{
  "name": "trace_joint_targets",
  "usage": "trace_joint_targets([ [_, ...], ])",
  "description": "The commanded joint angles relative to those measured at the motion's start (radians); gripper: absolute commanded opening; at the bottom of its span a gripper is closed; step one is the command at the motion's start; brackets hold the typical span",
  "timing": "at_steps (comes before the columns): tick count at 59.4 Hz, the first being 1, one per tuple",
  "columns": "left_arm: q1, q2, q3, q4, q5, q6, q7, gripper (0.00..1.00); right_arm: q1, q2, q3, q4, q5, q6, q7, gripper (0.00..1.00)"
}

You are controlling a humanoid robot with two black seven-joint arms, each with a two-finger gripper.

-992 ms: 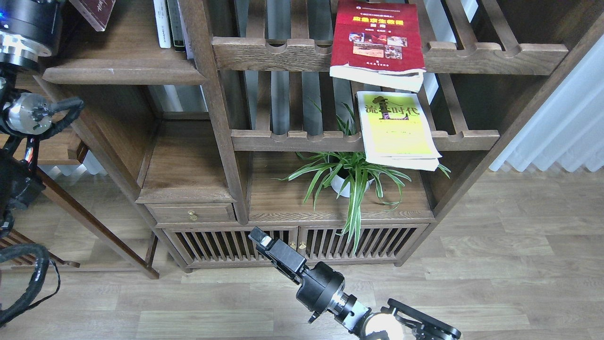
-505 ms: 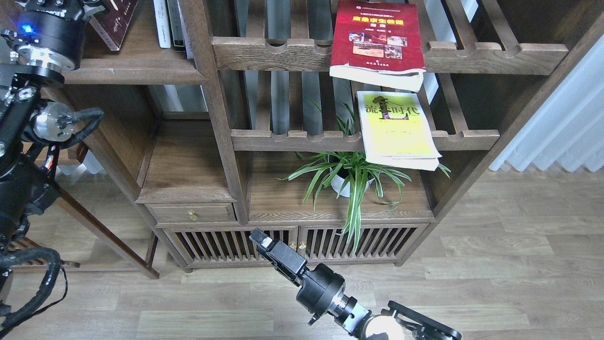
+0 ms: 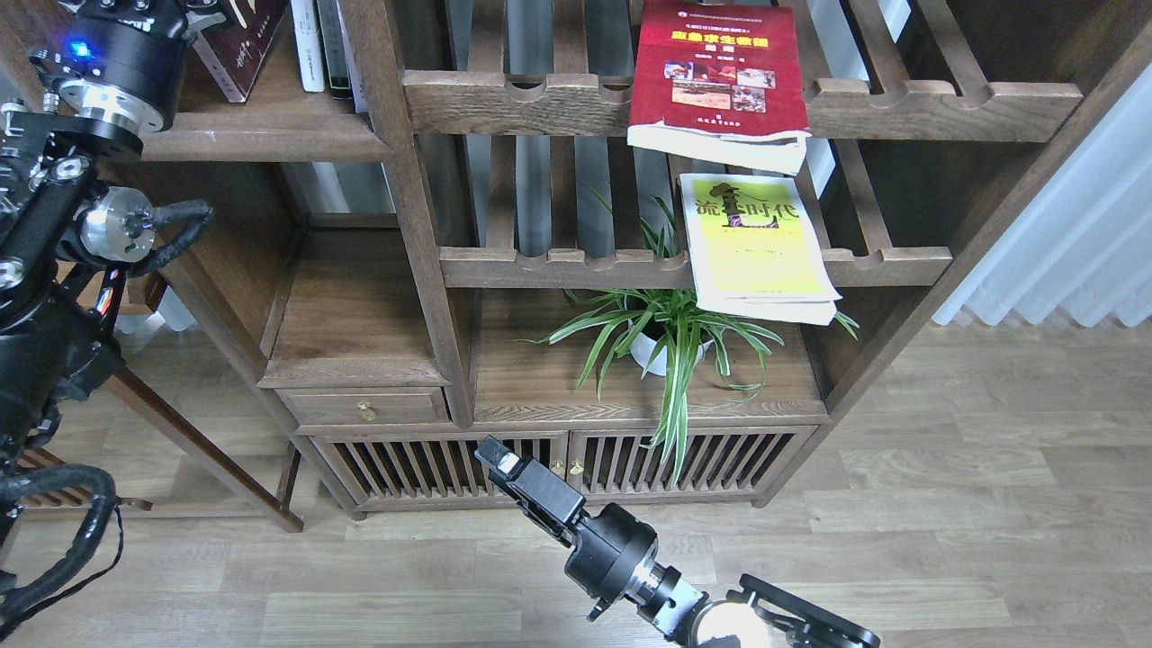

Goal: Organize books on shelf

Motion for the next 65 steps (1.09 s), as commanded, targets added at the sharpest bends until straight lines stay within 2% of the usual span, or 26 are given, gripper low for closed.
trace_joint_targets([
  [1, -0.004, -0.002, 0.009, 0.002, 0.000, 0.000, 0.002, 0.04, -0.003, 0.000, 0.000, 0.000, 0.000, 0.000, 0.000, 0.94],
  [12, -0.011, -0.007, 0.010, 0.002, -0.002, 0.000, 0.005, 0.06, -0.001, 0.000, 0.000, 0.000, 0.000, 0.000, -0.001, 0.94],
  [16, -0.019, -0.007, 0.010, 0.003, -0.002, 0.002, 0.013, 0.13, -0.001, 0.000, 0.000, 0.000, -0.002, 0.000, -0.001, 0.94],
  [22, -0.033, -0.007, 0.013, 0.011, -0.002, 0.000, 0.033, 0.15, -0.001, 0.000, 0.000, 0.000, -0.002, 0.000, 0.000, 0.94],
  [32, -0.051, -0.008, 0.024, 0.025, -0.002, 0.003, 0.037, 0.28, -0.003, 0.000, 0.000, 0.000, 0.000, 0.000, 0.000, 0.94],
  [39, -0.048, -0.008, 0.032, 0.023, -0.003, 0.003, 0.034, 0.33, -0.004, 0.000, 0.000, 0.000, 0.000, 0.000, 0.000, 0.94],
  [65, -0.074, -0.024, 0.032, 0.020, -0.005, 0.003, 0.033, 0.35, -0.004, 0.000, 0.000, 0.000, 0.000, 0.000, 0.000, 0.95],
])
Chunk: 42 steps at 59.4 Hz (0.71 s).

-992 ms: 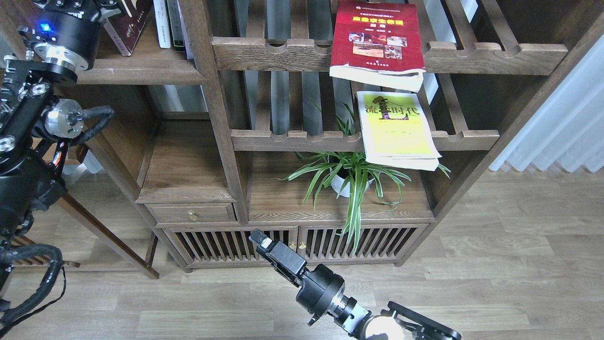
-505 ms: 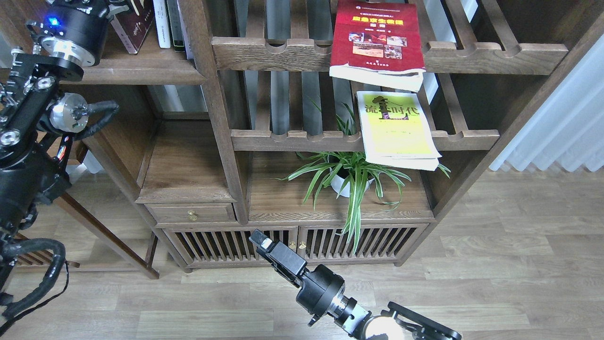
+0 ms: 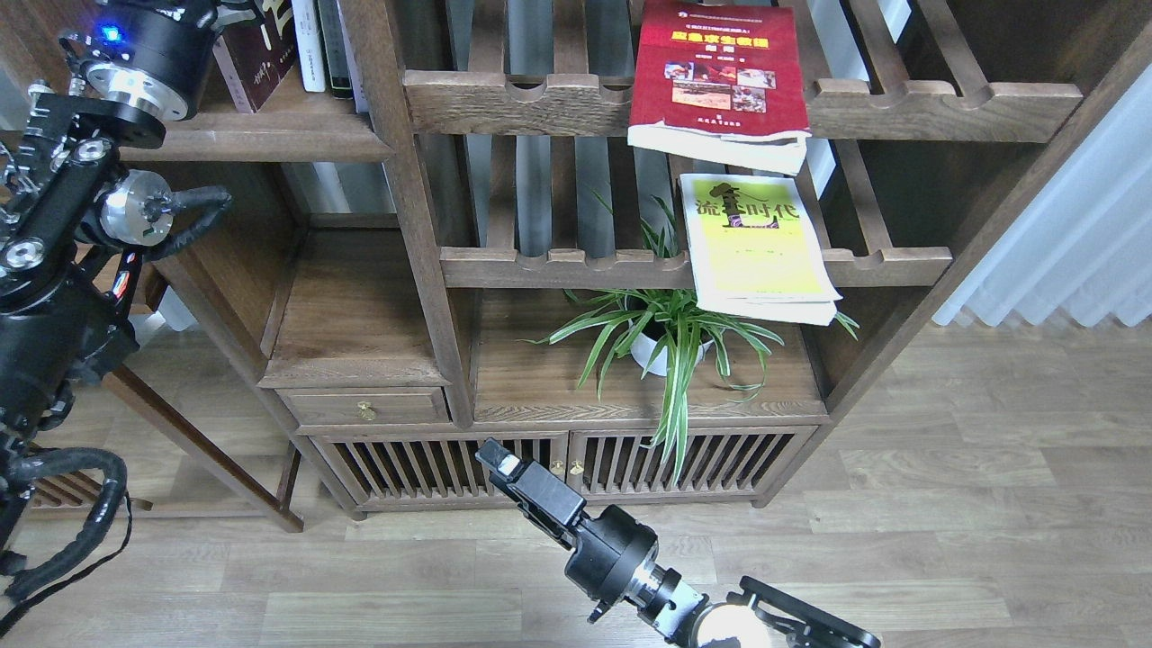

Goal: Organize books on shelf

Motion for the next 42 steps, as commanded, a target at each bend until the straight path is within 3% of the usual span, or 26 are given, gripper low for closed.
trace_joint_targets([
  [1, -0.012, -0.004, -0.002, -0.003, -0.001, 0.000, -0.004, 0.35, 0.000, 0.000, 0.000, 0.000, 0.001, 0.000, 0.000, 0.95],
  [42, -0.150, -0.029, -0.008, -0.003, -0.002, 0.004, 0.001, 0.37, 0.003, 0.000, 0.011, -0.011, -0.001, 0.000, 0.000, 0.97],
])
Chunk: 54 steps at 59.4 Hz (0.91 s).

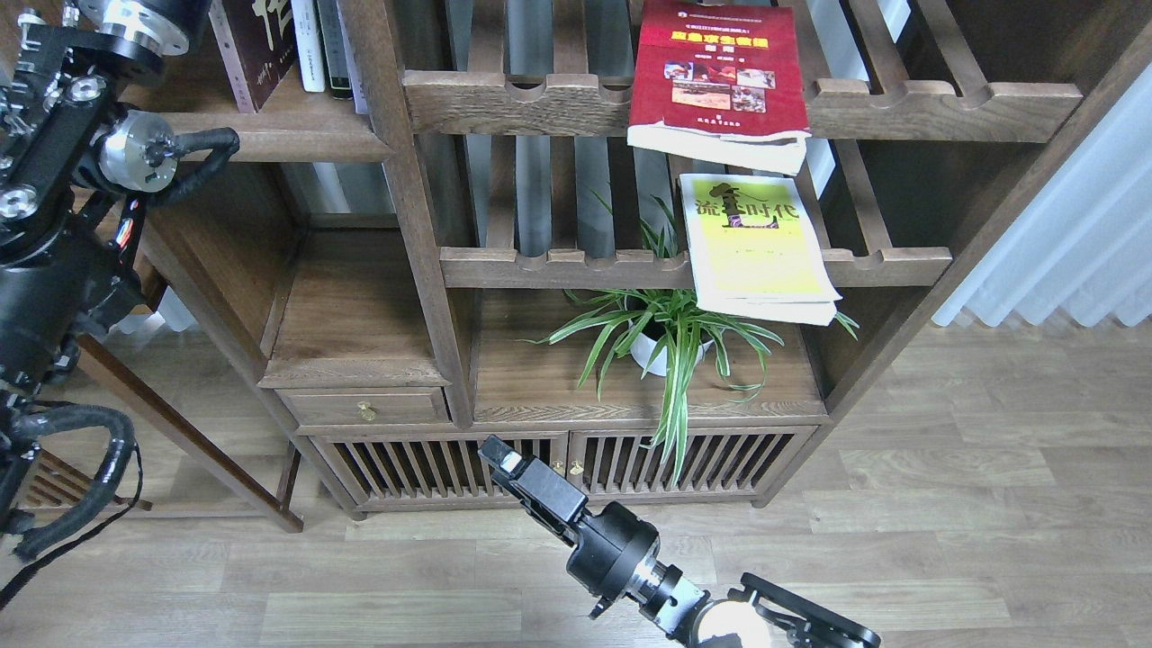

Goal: Organize books on shelf

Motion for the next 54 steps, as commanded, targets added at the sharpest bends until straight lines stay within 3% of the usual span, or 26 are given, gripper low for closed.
trace_joint_targets([
  [1, -0.019, -0.004, -0.002, -0.001, -0.002, -0.001, 0.000, 0.37, -0.002, 0.000, 0.005, 0.000, 0.000, 0.000, 0.000, 0.97],
  [32, -0.047, -0.011, -0.029, -0.059, -0.021, 0.021, -0.018, 0.40, -0.003, 0.000, 0.012, -0.020, 0.005, 0.000, 0.006, 0.98],
  [54, -0.030, -0.004, -0.106, -0.206, -0.023, 0.021, 0.000, 0.46, 0.004, 0.000, 0.046, -0.025, 0.005, 0.000, 0.011, 0.98],
])
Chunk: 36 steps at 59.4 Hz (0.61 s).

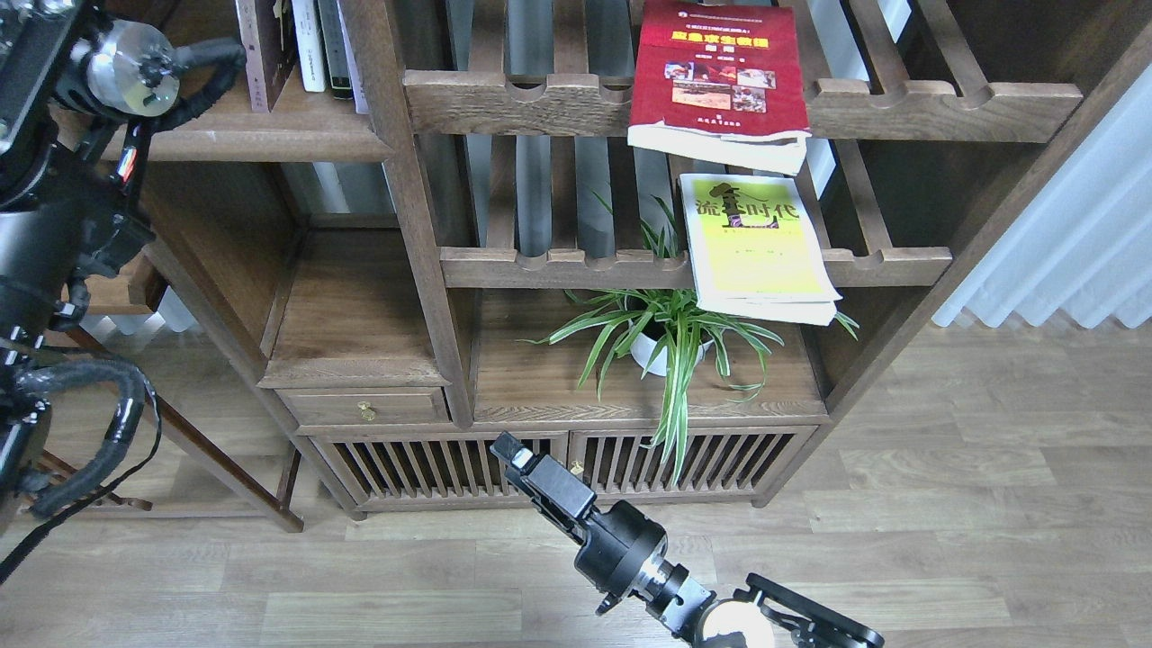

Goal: Organize books on shelf
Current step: 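Withdraw the left gripper from the upper shelf and lower it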

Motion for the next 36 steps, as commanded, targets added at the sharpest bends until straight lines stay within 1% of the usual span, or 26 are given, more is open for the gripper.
trace_joint_targets([
  [1, 0.015, 0.003, -0.014, -0.059, -0.001, -0.001, 0.000, 0.46, -0.004, 0.000, 0.005, -0.003, 0.000, 0.000, 0.004, 0.98],
  [12, 0.035, 0.003, -0.034, -0.129, -0.001, -0.001, 0.000, 0.46, -0.007, 0.000, 0.023, 0.007, 0.001, 0.000, 0.007, 0.98],
  [25, 0.109, 0.003, -0.085, -0.234, -0.004, -0.001, 0.002, 0.46, -0.004, 0.000, 0.044, 0.025, 0.001, 0.000, 0.006, 0.98],
  [31, 0.172, 0.003, -0.106, -0.294, -0.022, -0.001, 0.002, 0.50, -0.004, 0.000, 0.063, 0.028, 0.001, 0.000, 0.006, 0.98],
  [32, 0.199, 0.003, -0.123, -0.327, -0.031, -0.001, 0.002, 0.52, -0.003, 0.000, 0.066, 0.028, 0.001, 0.000, 0.006, 0.98],
  [36, 0.218, 0.003, -0.138, -0.350, -0.039, -0.002, 0.000, 0.54, -0.001, 0.000, 0.067, 0.028, 0.001, 0.000, 0.006, 0.98],
])
